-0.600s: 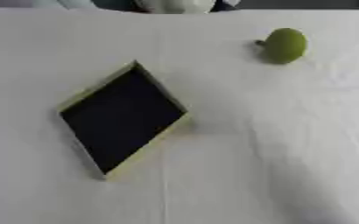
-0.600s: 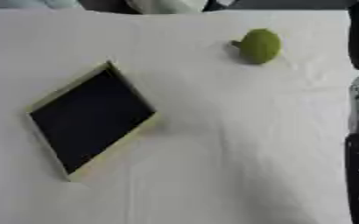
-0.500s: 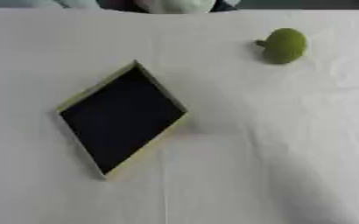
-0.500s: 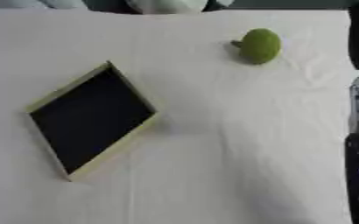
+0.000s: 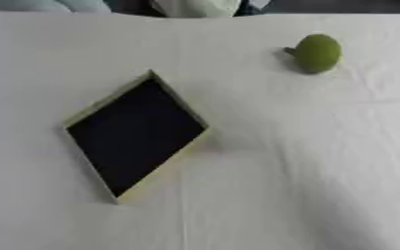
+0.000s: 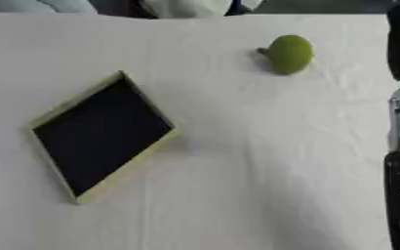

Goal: Pick up objects on the table and place them in the box.

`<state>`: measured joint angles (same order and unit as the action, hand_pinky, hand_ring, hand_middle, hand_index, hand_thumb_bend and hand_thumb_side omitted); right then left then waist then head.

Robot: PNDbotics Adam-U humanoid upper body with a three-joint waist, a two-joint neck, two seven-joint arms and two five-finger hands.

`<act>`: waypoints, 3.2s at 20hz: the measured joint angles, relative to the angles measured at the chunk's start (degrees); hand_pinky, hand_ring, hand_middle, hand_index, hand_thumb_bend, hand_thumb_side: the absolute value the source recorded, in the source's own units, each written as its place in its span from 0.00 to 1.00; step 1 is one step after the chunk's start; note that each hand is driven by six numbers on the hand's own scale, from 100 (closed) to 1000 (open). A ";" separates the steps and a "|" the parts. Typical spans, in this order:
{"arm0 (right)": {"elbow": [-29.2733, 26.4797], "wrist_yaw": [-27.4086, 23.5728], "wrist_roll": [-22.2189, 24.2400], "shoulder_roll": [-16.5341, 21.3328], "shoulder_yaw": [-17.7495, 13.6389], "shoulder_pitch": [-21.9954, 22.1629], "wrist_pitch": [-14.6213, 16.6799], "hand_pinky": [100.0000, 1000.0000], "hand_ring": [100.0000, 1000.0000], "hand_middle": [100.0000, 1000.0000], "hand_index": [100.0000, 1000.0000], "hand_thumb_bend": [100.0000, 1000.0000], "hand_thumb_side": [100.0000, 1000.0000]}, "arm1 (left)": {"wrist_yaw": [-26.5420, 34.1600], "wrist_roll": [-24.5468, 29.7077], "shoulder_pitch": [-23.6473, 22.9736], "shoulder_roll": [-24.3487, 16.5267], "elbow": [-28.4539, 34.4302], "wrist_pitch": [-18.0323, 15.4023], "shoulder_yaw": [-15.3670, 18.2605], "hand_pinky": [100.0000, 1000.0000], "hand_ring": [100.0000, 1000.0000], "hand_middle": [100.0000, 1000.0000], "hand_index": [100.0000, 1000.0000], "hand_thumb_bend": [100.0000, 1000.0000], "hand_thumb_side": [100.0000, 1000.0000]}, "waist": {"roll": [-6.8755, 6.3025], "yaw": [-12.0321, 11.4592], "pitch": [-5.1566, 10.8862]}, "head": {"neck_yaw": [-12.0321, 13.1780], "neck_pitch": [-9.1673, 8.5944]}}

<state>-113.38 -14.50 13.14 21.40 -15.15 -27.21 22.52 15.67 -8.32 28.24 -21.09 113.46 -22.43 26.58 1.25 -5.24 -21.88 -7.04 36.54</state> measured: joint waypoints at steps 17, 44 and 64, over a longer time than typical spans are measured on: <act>4.51 10.64 -3.30 15.62 -3.89 0.92 -1.19 0.77 0.90 0.76 0.88 0.00 0.17 | -0.81 -0.73 -0.66 -2.33 0.00 -0.27 0.38 0.57 0.57 0.50 0.68 0.00 0.44 | 2.10 1.37 0.33 | 2.67 0.23; 42.76 33.11 3.00 31.72 9.43 -18.69 -4.71 0.89 1.00 0.96 0.97 0.00 0.50 | -1.02 -0.01 -1.99 -3.03 0.01 0.31 0.26 0.57 0.58 0.50 0.68 0.00 0.45 | 3.01 0.65 1.38 | 0.96 0.62; 65.74 49.31 19.36 24.70 19.34 -30.81 11.51 0.94 1.00 0.99 1.00 0.23 0.00 | -0.52 1.58 -2.47 -3.03 0.01 0.74 -0.38 0.57 0.57 0.50 0.68 0.00 0.46 | 3.34 0.46 1.67 | -0.10 1.27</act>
<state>-47.64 34.81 32.50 46.10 4.18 -58.03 34.03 15.15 -6.74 25.77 -24.12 113.47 -21.69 26.20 4.60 -4.78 -20.21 -7.14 37.82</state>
